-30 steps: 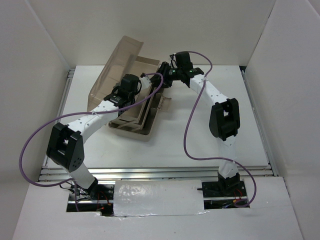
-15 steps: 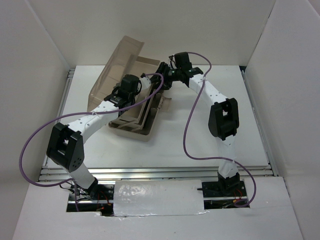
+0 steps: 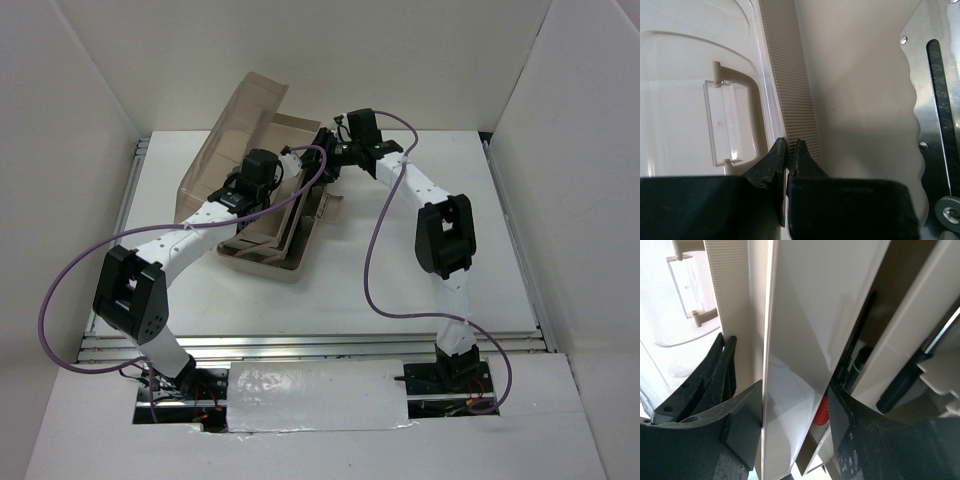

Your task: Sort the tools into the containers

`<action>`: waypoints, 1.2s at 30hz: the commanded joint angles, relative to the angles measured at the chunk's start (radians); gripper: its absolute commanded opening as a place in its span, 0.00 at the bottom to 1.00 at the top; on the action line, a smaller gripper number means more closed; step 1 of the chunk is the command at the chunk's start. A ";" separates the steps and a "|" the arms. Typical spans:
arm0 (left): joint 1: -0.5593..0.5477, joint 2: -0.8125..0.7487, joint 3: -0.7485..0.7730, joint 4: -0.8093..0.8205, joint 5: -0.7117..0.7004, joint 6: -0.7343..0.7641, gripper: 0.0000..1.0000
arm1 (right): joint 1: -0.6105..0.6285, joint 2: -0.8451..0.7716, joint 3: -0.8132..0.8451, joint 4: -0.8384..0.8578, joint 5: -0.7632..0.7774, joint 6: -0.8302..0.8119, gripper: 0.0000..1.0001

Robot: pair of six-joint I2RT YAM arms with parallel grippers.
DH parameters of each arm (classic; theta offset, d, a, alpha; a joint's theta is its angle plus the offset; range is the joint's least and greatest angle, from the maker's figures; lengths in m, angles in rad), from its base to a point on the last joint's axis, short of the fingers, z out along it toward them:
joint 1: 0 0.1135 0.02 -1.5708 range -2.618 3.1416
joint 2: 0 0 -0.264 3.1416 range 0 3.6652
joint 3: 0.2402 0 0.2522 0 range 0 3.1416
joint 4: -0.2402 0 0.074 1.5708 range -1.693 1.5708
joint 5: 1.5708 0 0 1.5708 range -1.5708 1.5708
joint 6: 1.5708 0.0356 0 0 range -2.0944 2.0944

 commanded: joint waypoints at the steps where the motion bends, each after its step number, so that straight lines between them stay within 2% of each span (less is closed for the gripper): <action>1: -0.009 -0.036 0.031 -0.006 0.059 0.044 0.00 | 0.007 0.029 -0.024 0.085 -0.043 0.030 0.56; 3: -0.009 -0.036 0.029 -0.003 0.057 0.046 0.00 | 0.007 0.027 -0.024 0.088 -0.042 0.036 0.53; 5: -0.009 -0.036 0.031 0.000 0.057 0.041 0.00 | 0.008 0.030 -0.022 0.089 -0.042 0.039 0.44; 7: -0.009 -0.036 0.037 -0.008 0.057 0.032 0.08 | 0.008 0.023 -0.030 0.102 -0.043 0.045 0.31; 8: -0.009 -0.037 0.040 -0.008 0.060 0.026 0.15 | 0.007 0.018 -0.037 0.104 -0.042 0.048 0.28; 9: -0.009 -0.045 0.037 -0.006 0.062 0.026 0.27 | 0.008 0.016 -0.037 0.102 -0.039 0.048 0.24; 12: -0.010 -0.054 0.031 0.003 0.071 0.034 0.36 | 0.008 0.019 -0.039 0.101 -0.045 0.048 0.06; 14: -0.017 -0.059 0.022 0.009 0.070 0.052 0.38 | 0.007 0.027 -0.034 0.092 -0.054 0.051 0.00; 17: -0.027 -0.069 -0.017 0.067 0.047 0.096 0.39 | 0.007 0.027 -0.051 0.107 -0.068 0.060 0.00; 23: -0.064 -0.091 -0.095 0.204 0.002 0.188 0.57 | 0.007 0.018 -0.082 0.151 -0.083 0.076 0.00; 29: -0.098 -0.111 -0.182 0.328 -0.024 0.276 0.63 | 0.002 0.016 -0.090 0.164 -0.094 0.080 0.00; 36: -0.096 -0.129 -0.175 0.316 0.005 0.252 0.70 | 0.001 0.018 -0.099 0.171 -0.097 0.076 0.00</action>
